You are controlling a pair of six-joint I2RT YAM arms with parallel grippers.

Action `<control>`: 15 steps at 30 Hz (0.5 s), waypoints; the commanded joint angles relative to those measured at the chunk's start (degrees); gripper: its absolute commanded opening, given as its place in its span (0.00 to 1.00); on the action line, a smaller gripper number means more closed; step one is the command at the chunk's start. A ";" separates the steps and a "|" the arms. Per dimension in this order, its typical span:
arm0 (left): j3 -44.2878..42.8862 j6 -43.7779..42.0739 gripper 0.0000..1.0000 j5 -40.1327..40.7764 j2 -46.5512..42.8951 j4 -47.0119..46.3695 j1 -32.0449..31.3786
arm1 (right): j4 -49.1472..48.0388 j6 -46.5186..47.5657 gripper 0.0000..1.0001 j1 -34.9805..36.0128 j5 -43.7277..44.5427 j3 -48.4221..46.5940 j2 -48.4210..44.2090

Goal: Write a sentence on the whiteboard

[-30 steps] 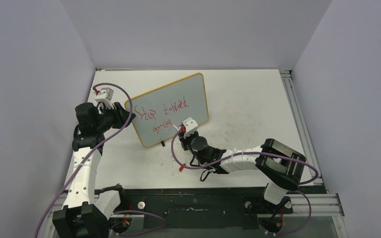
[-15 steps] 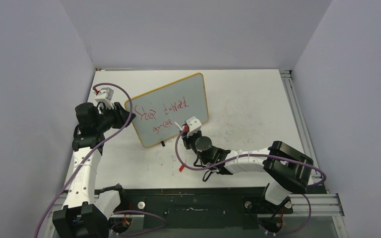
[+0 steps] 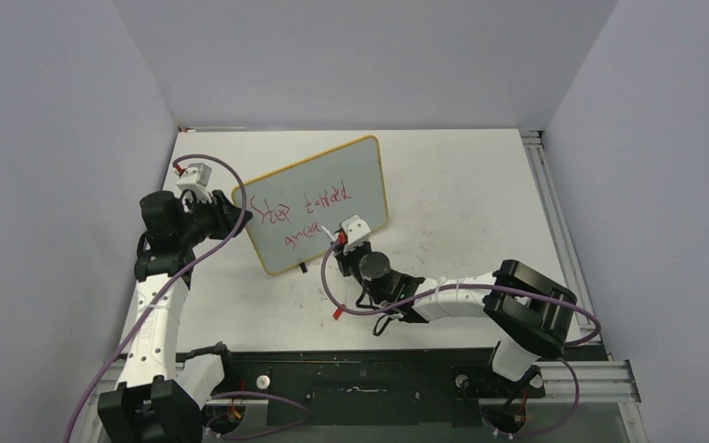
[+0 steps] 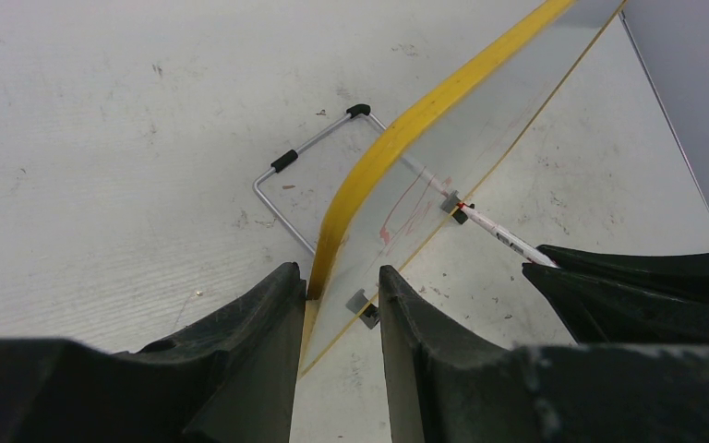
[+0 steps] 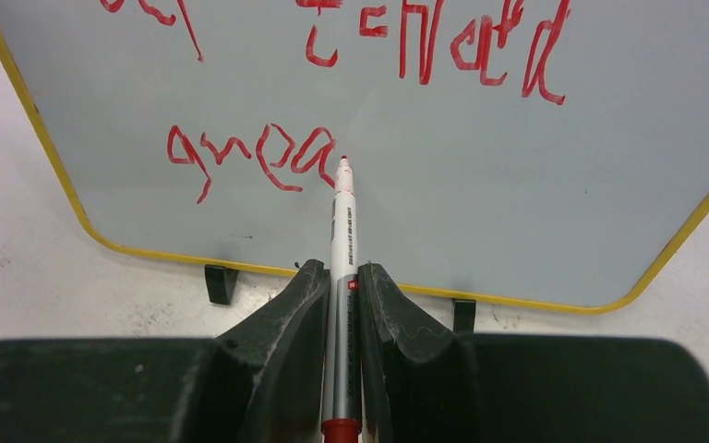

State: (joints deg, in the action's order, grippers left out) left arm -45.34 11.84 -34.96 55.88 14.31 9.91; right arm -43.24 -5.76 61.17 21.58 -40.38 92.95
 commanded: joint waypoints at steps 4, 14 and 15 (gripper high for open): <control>-0.27 0.03 0.33 -1.25 -1.08 -2.57 0.37 | -2.20 -0.10 0.05 -0.35 -0.52 -2.60 1.17; -0.27 0.03 0.33 -1.26 -0.98 -2.55 0.31 | -1.37 -1.47 0.05 -1.30 1.57 -2.69 1.32; -0.27 0.03 0.33 -1.23 -0.95 -2.57 0.36 | -1.26 -1.57 0.05 -1.38 1.77 -2.69 1.26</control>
State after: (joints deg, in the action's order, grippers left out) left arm -45.34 11.84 -34.98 55.88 14.28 9.91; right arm -43.03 -6.13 60.36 21.89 -40.99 93.60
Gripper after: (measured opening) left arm 0.333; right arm 0.152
